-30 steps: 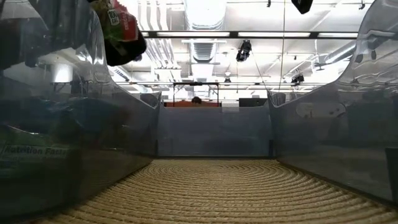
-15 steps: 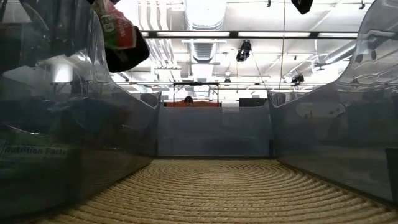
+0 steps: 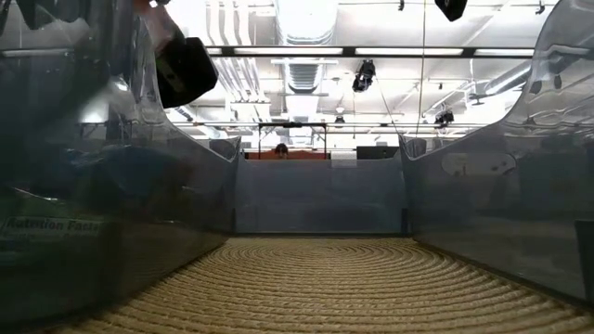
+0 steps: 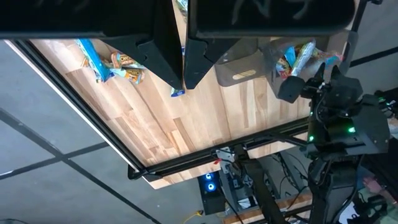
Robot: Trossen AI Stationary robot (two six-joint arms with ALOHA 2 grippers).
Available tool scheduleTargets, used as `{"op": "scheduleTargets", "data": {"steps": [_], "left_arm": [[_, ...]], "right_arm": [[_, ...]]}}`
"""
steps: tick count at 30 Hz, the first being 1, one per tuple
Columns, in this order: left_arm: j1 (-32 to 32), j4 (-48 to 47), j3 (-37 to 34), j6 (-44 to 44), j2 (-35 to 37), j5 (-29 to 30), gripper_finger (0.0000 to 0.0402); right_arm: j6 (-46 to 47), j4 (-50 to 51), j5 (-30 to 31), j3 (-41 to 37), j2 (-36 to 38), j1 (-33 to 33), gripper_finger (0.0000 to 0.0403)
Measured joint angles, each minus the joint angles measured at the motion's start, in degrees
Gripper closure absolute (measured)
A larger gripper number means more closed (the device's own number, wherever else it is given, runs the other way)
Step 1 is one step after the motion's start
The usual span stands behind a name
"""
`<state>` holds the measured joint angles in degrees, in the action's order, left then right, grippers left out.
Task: Pick and place Granola Bars by type
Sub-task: Put the red granola bar into the bottom left black bin, then adjust the blue granola bar on the table
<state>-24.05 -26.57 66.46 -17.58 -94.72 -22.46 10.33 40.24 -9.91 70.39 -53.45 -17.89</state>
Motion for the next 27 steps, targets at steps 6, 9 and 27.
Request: {"op": "scheduleTargets", "data": {"steps": [6,9,27], "left_arm": [[0.0,0.0,0.0,-0.1,0.0,0.0,0.0231],[0.0,0.0,0.0,-0.4,0.0,-0.1,0.0220],[0.3,-0.6,-0.1,1.5,2.5,-1.1,0.0313]], "right_arm": [[0.0,0.0,0.0,0.0,0.2,0.0,0.0394],[0.1,0.0,0.0,0.0,0.2,0.0,0.0394],[-0.2,0.0,0.0,0.0,0.2,0.0,0.0394]]}}
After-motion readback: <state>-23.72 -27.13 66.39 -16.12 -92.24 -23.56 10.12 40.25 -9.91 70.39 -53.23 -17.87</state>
